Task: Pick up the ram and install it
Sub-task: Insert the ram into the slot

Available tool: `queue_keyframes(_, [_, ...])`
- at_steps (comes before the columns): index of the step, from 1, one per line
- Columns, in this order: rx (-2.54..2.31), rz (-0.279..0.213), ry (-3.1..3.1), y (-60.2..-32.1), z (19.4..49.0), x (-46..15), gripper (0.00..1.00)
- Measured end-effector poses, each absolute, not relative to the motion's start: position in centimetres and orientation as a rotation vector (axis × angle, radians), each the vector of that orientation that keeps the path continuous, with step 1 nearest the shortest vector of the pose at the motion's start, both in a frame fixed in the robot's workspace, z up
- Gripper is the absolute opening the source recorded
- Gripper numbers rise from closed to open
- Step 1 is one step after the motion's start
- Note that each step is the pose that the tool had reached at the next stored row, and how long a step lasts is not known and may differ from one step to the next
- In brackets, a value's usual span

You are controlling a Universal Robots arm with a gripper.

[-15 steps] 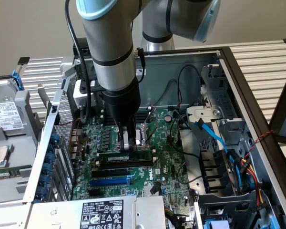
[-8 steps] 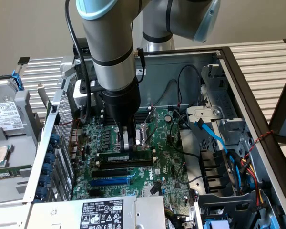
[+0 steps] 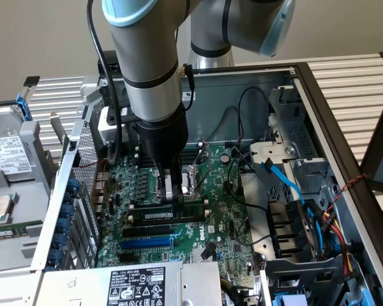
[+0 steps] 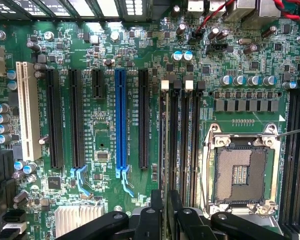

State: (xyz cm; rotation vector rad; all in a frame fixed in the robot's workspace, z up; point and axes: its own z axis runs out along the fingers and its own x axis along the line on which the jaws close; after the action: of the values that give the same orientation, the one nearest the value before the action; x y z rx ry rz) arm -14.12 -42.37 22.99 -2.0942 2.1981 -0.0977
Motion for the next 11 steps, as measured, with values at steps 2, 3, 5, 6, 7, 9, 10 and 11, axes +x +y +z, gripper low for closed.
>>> queue_keyframes(2, [-2.094, -0.098, 2.198, -42.4, 23.0, -14.1, 0.2])
queue_keyframes(3, [-2.094, -0.098, 2.198, -42.4, 23.0, -14.1, 0.2])
queue_keyframes(5, [-2.095, -0.097, 2.199, -42.4, 23.1, -14.1, 0.2])
queue_keyframes(6, [-2.096, -0.094, 2.2, -42.4, 23.2, -14.1, 0.2])
queue_keyframes(7, [-2.098, -0.089, 2.203, -42.4, 23.5, -14.0, 0.2])
queue_keyframes(9, [-2.102, -0.079, 2.207, -42.5, 24.0, -13.8, 0.2])
queue_keyframes(10, [-2.105, -0.073, 2.21, -42.5, 24.2, -13.6, 0.2])
queue_keyframes(11, [-2.108, -0.067, 2.214, -42.5, 24.3, -13.5, 0.2])
